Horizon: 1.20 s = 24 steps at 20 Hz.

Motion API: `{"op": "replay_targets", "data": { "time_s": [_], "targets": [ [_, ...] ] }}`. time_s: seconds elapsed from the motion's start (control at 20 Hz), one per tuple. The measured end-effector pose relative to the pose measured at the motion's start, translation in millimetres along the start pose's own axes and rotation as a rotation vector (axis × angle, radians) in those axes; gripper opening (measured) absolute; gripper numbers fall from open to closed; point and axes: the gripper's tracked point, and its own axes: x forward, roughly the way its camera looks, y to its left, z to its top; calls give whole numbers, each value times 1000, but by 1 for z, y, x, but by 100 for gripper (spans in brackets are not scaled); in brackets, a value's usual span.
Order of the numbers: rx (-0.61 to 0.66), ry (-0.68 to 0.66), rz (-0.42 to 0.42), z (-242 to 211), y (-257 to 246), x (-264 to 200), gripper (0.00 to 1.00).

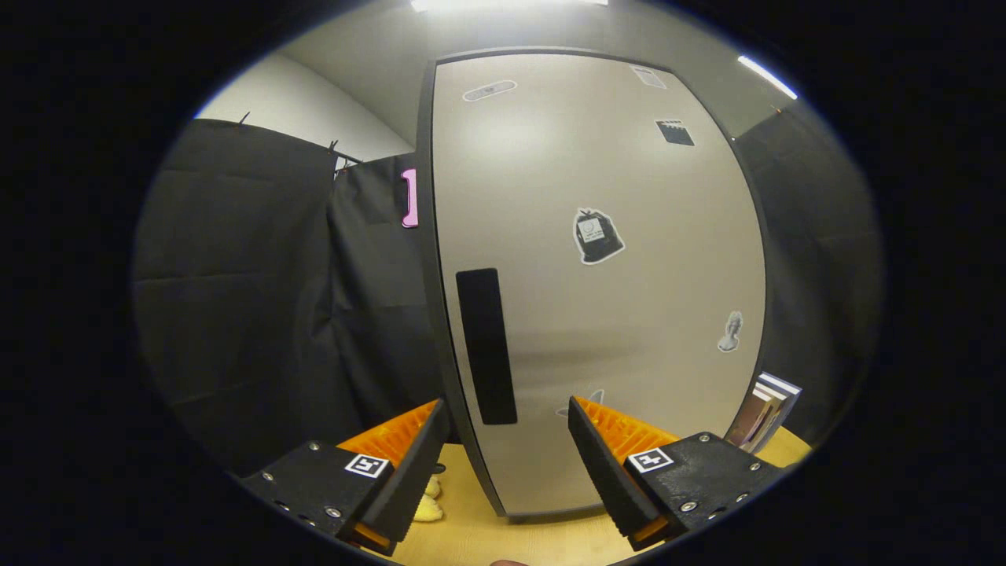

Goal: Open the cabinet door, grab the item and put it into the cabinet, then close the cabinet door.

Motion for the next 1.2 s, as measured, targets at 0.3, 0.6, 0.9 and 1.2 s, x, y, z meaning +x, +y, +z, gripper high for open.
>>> {"op": "replay_targets", "data": {
  "time_s": [0.3,0.6,0.9,1.2],
  "targets": [
    [-92,27,-17,0,7,43,73],
    [-118,40,8,-3,7,44,30],
    [-142,55,52,-5,7,34,26],
    [-131,97,107,-5,9,16,25]
  ]
}}
